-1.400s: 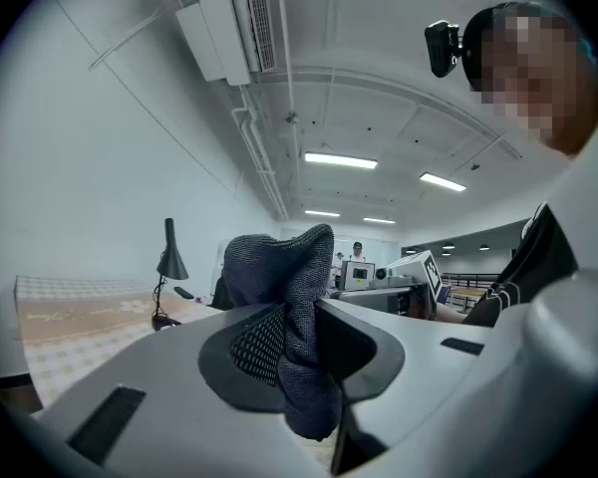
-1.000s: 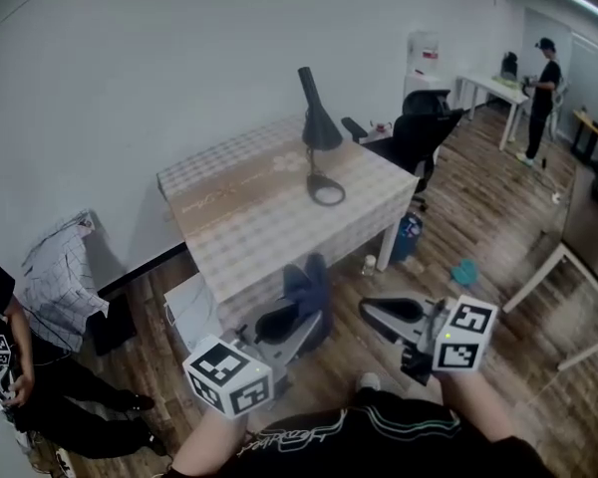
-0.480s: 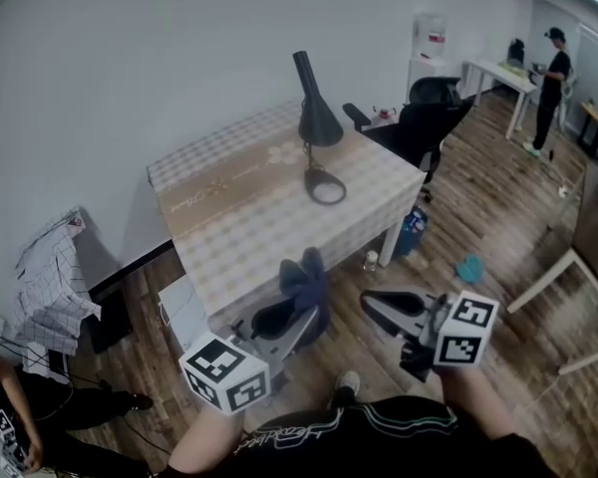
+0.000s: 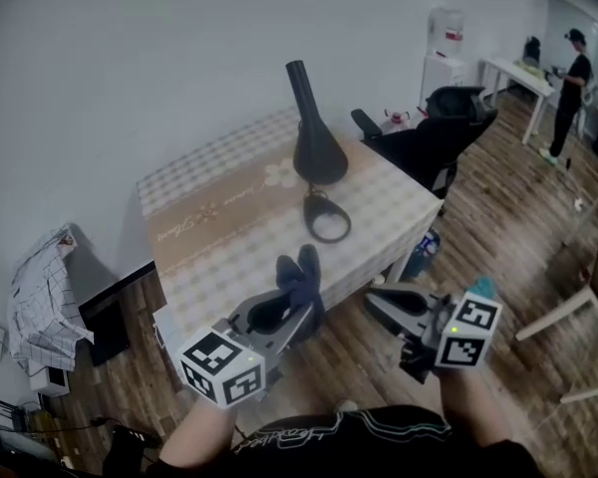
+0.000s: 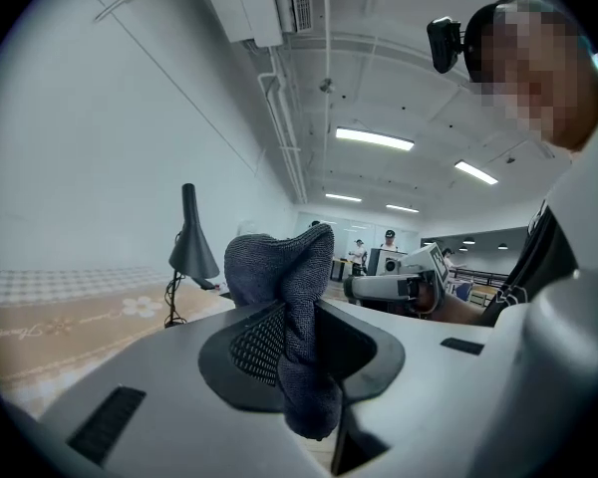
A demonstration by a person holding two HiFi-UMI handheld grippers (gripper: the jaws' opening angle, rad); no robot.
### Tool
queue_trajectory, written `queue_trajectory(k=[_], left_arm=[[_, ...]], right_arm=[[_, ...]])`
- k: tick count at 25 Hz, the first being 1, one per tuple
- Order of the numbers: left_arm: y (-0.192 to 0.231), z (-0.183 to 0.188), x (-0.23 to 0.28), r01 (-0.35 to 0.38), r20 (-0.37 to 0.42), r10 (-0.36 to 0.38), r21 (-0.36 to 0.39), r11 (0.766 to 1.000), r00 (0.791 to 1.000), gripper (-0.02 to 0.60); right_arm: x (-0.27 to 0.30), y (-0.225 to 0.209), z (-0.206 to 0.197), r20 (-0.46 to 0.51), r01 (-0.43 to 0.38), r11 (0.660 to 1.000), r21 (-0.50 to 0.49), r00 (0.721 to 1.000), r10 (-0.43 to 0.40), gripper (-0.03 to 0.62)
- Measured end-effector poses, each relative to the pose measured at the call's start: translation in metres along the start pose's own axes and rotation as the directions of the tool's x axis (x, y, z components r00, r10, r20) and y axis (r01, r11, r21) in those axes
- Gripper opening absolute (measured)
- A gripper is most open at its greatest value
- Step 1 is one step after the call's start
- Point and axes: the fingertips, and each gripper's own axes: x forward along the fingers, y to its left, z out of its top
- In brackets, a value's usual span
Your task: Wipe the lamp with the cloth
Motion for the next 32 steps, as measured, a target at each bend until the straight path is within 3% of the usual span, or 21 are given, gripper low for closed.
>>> queue_trajectory(k=[6, 16, 32], left_arm=[[0.046, 0.019, 0.031, -0.032, 0.037, 0.032, -0.007, 0.999, 0.999, 0.072], [0.121, 0.073, 0.048, -0.076, 0.084, 0.072, 0.05, 0.996, 0.994, 0.072], [0.252, 0.172, 0.109, -0.033, 0.177, 0.008, 0.137, 0.99, 0.984, 0.072]], right_arm=[[0.017, -0.057, 0.008, -0.02, 0.006, 1.0, 0.021, 1.0, -0.005, 0.011], [0.046, -0.103, 0.026, -0.017, 0.021, 0.999, 0.026, 1.0, -0.021, 0.011], [0.1, -0.202, 0.102, 0.013, 0.143, 0.989, -0.036, 0.99, -0.142, 0.011]])
